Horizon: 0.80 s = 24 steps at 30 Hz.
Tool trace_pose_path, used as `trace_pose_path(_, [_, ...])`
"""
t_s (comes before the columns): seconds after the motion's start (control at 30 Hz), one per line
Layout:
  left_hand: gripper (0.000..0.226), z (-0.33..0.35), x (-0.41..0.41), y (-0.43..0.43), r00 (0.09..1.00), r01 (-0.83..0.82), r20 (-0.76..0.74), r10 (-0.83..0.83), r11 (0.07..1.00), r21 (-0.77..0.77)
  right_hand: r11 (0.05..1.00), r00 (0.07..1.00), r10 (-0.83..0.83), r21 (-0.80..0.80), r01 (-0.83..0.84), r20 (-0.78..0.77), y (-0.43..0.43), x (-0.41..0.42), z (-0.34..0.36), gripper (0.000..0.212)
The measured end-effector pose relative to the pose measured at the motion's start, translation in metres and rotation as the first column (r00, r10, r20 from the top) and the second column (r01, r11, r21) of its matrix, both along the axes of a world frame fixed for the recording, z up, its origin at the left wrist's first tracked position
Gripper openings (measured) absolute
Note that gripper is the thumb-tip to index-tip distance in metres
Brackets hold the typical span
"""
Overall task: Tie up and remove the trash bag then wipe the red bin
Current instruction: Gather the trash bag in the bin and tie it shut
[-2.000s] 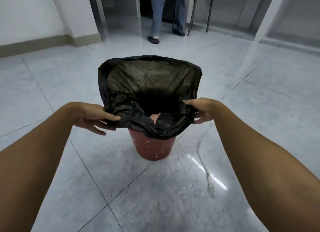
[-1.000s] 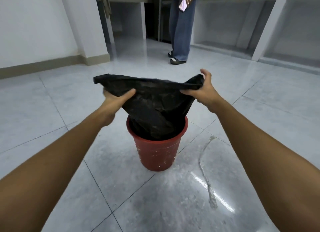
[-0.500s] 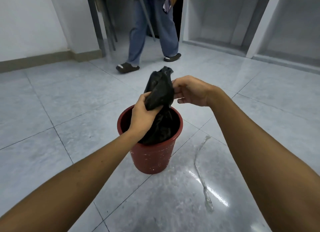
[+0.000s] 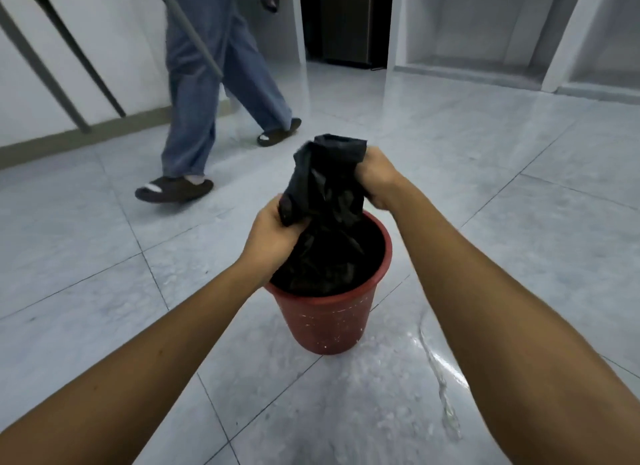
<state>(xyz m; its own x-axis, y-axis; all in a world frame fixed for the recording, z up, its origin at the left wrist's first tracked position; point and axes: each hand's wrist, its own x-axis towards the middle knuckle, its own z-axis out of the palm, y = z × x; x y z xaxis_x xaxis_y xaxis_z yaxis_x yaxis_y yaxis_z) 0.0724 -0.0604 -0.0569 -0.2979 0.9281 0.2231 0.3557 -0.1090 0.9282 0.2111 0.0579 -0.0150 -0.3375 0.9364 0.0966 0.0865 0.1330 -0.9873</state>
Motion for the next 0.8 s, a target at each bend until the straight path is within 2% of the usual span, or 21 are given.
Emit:
trace_pose_path(0.03, [0.028,0.002,0.001,0.005,0.999,-0.045,-0.008,0.045,0.999,0.0,0.999,0.999,0.039,0.032,-0.039,0.006,-0.002,0.001,0.006,0.021])
trace_pose_path(0.13, [0.074,0.006,0.009,0.019,0.998,-0.053,-0.047,0.05,0.996,-0.067,0.976,0.978,0.182,0.099,-0.193,0.105,-0.014,0.008,0.023,0.015])
trace_pose_path(0.17, [0.072,0.006,0.011,0.023,0.999,-0.021,-0.043,0.019,0.998,-0.066,0.965,0.962,0.221,0.109,-0.24,0.162,-0.019,0.011,0.029,0.018])
trace_pose_path(0.2, [0.06,0.005,0.015,0.027,0.999,0.035,-0.025,-0.037,0.998,-0.059,0.953,0.944,0.27,0.09,-0.29,0.191,-0.023,0.014,0.034,0.021])
trace_pose_path(0.27, [0.036,0.003,0.021,0.031,0.993,0.118,-0.008,-0.119,0.991,-0.065,0.955,0.95,0.293,0.013,-0.296,0.107,-0.026,0.024,0.037,0.024])
trace_pose_path(0.3, [0.029,0.0,0.023,0.035,0.994,0.112,0.005,-0.112,0.992,-0.056,0.979,0.979,0.204,-0.011,-0.203,0.022,-0.024,0.033,0.034,0.021])
trace_pose_path(0.37, [0.019,-0.005,0.022,0.043,1.0,0.005,0.03,-0.004,0.999,-0.034,0.985,0.984,-0.168,-0.05,0.165,-0.064,-0.014,0.054,0.008,0.013])
trace_pose_path(0.4, [0.017,-0.007,0.022,0.048,0.998,-0.057,0.03,0.057,0.998,-0.016,0.926,0.928,-0.373,-0.057,0.372,-0.004,-0.009,0.068,-0.017,0.011])
trace_pose_path(0.43, [0.014,-0.011,0.02,0.051,0.994,-0.104,0.031,0.104,0.995,0.009,0.854,0.848,-0.51,-0.034,0.519,0.143,-0.008,0.083,-0.047,0.012])
trace_pose_path(0.47, [0.011,-0.015,0.02,0.054,0.991,-0.133,0.036,0.131,0.99,0.039,0.822,0.771,-0.532,-0.003,0.569,0.348,-0.011,0.099,-0.081,0.014])
trace_pose_path(0.53, [0.006,-0.02,0.018,0.059,0.989,-0.145,0.011,0.144,0.987,0.076,0.878,0.606,-0.327,-0.004,0.479,0.726,-0.024,0.131,-0.151,0.022])
trace_pose_path(0.6, [0.009,-0.025,0.016,0.065,0.991,-0.133,-0.009,0.135,0.988,0.083,0.932,0.433,-0.126,-0.044,0.361,0.892,-0.042,0.154,-0.202,0.029])
trace_pose_path(0.7, [0.018,-0.032,0.015,0.07,0.992,-0.129,0.005,0.129,0.989,0.074,0.954,0.352,0.035,-0.137,0.267,0.935,-0.058,0.165,-0.247,0.044])
trace_pose_path(0.77, [0.022,-0.037,0.015,0.071,0.99,-0.138,0.016,0.137,0.987,0.078,0.948,0.344,0.072,-0.172,0.27,0.936,-0.064,0.16,-0.267,0.049])
trace_pose_path(0.8, [0.021,-0.038,0.015,0.071,0.991,-0.135,0.023,0.134,0.988,0.076,0.942,0.361,0.061,-0.173,0.289,0.931,-0.066,0.156,-0.275,0.044])
